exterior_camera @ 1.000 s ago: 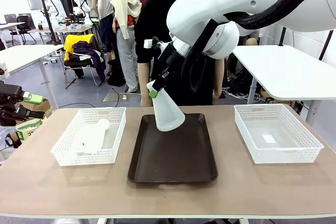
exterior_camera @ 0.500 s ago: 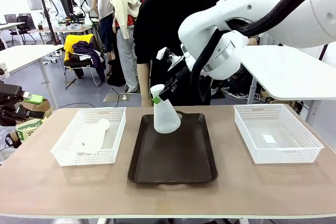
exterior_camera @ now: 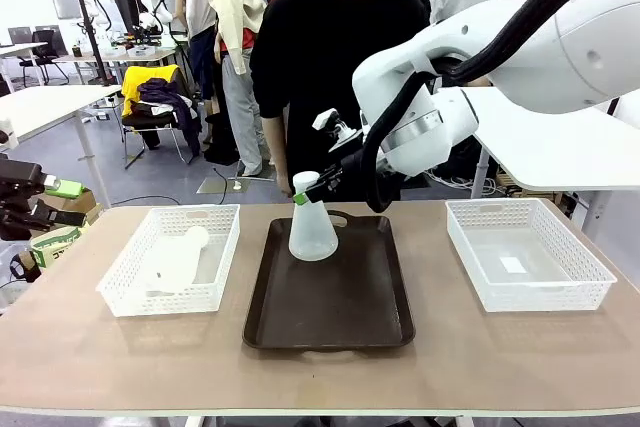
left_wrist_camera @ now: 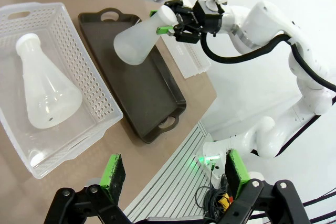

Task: Prepare the laboratory tools.
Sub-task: Place the picked Big flask upright in the Handle tray as instructed by the person.

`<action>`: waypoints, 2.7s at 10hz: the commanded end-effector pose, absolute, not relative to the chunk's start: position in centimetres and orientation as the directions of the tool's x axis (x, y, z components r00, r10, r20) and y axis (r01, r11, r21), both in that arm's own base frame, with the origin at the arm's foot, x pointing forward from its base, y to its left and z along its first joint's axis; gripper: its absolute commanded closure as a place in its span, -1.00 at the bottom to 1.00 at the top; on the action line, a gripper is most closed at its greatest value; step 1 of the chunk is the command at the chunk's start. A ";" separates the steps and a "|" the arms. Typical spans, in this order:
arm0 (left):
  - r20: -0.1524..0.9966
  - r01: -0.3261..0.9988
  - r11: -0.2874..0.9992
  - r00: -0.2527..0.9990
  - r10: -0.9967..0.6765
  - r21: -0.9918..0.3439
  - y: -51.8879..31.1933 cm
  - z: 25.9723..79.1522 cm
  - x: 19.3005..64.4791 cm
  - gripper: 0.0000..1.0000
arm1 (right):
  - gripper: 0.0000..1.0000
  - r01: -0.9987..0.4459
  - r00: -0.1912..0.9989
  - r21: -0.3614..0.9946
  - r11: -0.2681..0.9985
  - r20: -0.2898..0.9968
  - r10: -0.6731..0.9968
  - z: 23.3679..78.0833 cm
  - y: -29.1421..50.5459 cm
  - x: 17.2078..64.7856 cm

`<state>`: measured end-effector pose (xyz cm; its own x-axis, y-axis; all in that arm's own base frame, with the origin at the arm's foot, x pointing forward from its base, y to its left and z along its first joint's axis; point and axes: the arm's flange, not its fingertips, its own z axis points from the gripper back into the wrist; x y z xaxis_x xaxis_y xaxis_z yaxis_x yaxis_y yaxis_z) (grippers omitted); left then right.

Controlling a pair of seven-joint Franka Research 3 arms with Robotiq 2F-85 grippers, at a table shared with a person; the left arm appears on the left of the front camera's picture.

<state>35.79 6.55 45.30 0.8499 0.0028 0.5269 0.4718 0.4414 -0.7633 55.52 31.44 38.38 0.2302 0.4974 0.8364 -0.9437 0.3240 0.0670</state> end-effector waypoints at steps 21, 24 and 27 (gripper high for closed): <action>0.548 0.491 0.425 0.837 0.013 -0.761 6.6 45.3 35.9 -1.00 | -1.00 -0.950 0.285 0.139 0.281 0.755 0.590 36.8 28.6 55.4; 0.548 0.491 0.425 0.837 0.013 -0.761 6.6 45.3 35.9 -1.00 | -1.00 -0.939 0.324 0.183 0.292 0.755 0.570 37.1 26.8 54.3; 0.548 0.491 0.425 0.837 0.013 -0.761 6.6 45.3 35.9 -1.00 | -1.00 -0.942 0.303 0.147 0.300 0.755 0.581 36.9 27.8 55.7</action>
